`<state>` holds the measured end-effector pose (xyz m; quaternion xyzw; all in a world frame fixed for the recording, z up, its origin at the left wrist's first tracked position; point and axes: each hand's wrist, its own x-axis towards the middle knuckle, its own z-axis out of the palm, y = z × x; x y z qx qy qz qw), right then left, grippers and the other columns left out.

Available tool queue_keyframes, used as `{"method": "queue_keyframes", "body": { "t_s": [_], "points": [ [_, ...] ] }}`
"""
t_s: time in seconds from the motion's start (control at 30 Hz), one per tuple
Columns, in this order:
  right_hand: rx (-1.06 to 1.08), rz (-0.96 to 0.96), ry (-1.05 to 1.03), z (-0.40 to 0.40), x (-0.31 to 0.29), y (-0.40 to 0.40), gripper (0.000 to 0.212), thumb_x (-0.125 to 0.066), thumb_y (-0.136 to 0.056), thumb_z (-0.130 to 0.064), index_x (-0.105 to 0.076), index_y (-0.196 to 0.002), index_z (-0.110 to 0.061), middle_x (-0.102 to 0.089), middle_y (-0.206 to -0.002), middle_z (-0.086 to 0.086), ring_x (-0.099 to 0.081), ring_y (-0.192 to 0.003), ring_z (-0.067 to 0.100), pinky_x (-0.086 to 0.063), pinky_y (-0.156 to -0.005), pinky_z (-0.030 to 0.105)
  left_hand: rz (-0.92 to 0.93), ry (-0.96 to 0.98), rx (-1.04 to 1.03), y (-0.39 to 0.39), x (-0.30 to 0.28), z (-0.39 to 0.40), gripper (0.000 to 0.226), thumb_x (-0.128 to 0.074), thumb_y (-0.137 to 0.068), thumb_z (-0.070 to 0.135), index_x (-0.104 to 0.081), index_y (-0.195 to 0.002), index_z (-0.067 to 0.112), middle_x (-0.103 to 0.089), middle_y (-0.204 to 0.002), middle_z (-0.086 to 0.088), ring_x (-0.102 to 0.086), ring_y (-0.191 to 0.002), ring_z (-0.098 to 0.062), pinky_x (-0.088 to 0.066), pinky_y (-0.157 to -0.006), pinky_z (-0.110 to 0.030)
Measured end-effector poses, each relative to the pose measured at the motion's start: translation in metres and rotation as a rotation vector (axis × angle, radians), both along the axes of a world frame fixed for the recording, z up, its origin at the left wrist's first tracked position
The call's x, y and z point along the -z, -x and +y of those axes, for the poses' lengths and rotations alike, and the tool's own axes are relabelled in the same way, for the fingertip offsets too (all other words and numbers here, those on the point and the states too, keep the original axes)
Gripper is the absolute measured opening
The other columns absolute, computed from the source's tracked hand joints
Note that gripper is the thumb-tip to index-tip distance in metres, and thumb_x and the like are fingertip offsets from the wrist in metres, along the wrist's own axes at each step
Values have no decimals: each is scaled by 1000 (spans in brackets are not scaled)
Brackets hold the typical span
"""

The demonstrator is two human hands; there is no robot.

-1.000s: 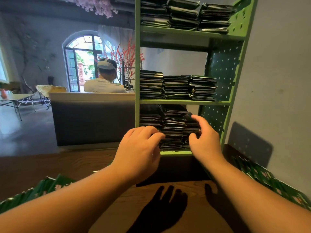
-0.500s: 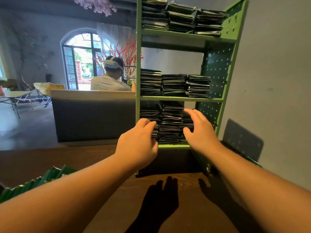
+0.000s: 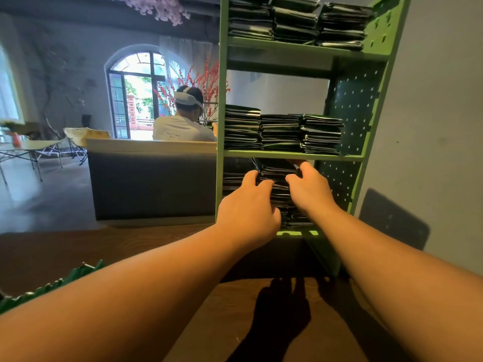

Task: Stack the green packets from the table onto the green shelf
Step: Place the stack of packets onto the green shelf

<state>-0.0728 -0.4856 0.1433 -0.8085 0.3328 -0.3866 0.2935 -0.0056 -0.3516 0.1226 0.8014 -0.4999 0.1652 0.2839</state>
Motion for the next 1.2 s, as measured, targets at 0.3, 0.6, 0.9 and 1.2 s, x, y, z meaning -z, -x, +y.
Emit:
{"method": "queue_keyframes", "body": {
  "t_s": [0.3,0.6,0.9,1.2],
  "points": [
    [-20,-152,-17,0,-1,-1,5,-58,-95,-16,-58,-99,-19,-63,-97,6,-65,-91,28,-57,-73,41,54,18,27,-10,-4,-10,59,-57,-97,36,-39,-153,29,-24,-165,4,-46,-140,-19,-49,-102,-36],
    [63,-328,14,-9,12,-11,20,-61,-97,-29,-67,-101,-10,-69,-96,8,-65,-93,27,-45,-68,29,89,51,78,-9,-3,-10,71,-57,-99,29,-22,-161,25,-15,-169,6,-28,-152,-16,-36,-116,-35],
    [69,-396,33,1,15,-9,4,-59,-101,-26,-63,-101,-25,-57,-84,-20,-58,-86,7,-36,-61,14,-32,-31,80,-10,-5,-6,73,-60,-97,29,-23,-159,24,-23,-166,6,-47,-138,-19,-49,-101,-35],
    [57,-400,11,3,24,3,38,-60,-100,-18,-59,-138,-18,-66,-128,2,-60,-116,15,-54,-94,33,-139,-19,129,-8,4,6,46,-58,-97,30,-48,-141,19,-39,-145,1,-58,-98,-12,-51,-76,-23]
  ]
}}
